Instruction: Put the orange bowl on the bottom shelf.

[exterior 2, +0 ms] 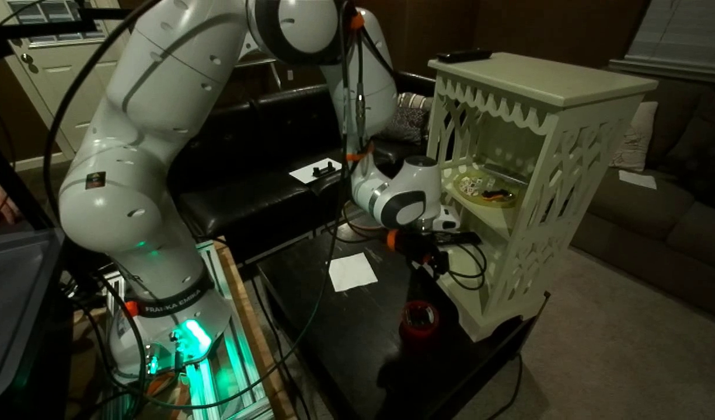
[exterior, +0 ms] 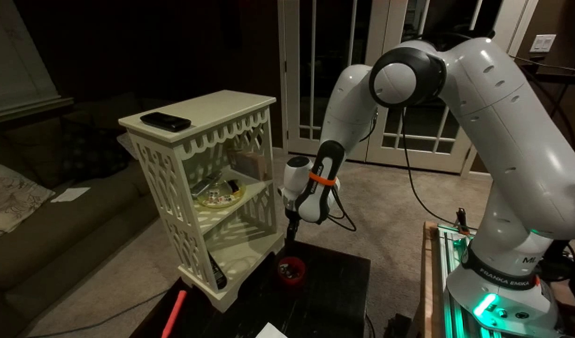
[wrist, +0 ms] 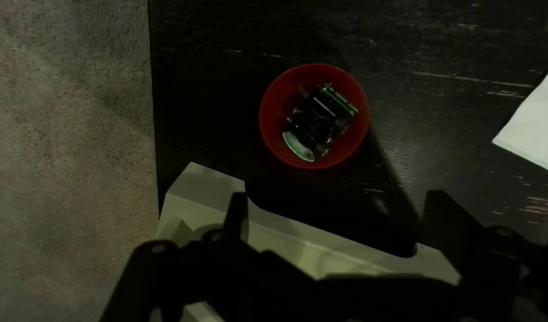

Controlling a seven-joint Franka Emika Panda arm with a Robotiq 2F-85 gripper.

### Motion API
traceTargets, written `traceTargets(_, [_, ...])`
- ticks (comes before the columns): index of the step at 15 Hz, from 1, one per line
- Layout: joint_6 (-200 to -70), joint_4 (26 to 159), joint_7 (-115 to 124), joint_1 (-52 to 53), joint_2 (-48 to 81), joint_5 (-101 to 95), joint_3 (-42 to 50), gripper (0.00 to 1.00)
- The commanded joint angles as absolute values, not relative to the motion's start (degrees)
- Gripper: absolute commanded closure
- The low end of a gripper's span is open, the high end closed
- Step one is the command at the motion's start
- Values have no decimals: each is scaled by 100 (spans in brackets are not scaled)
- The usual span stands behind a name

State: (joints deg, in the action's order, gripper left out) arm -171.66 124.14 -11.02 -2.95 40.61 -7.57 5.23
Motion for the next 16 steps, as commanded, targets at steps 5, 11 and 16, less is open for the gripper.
traceTargets(5, [-17132,12090,-1079,-245,4361,-909,603,0])
traceTargets(11, [-16684,11301,-1792,-944,5016,-928,73,0])
traceTargets(16, [-16124,10612,-2831,-1607,5630,-993,-432,0])
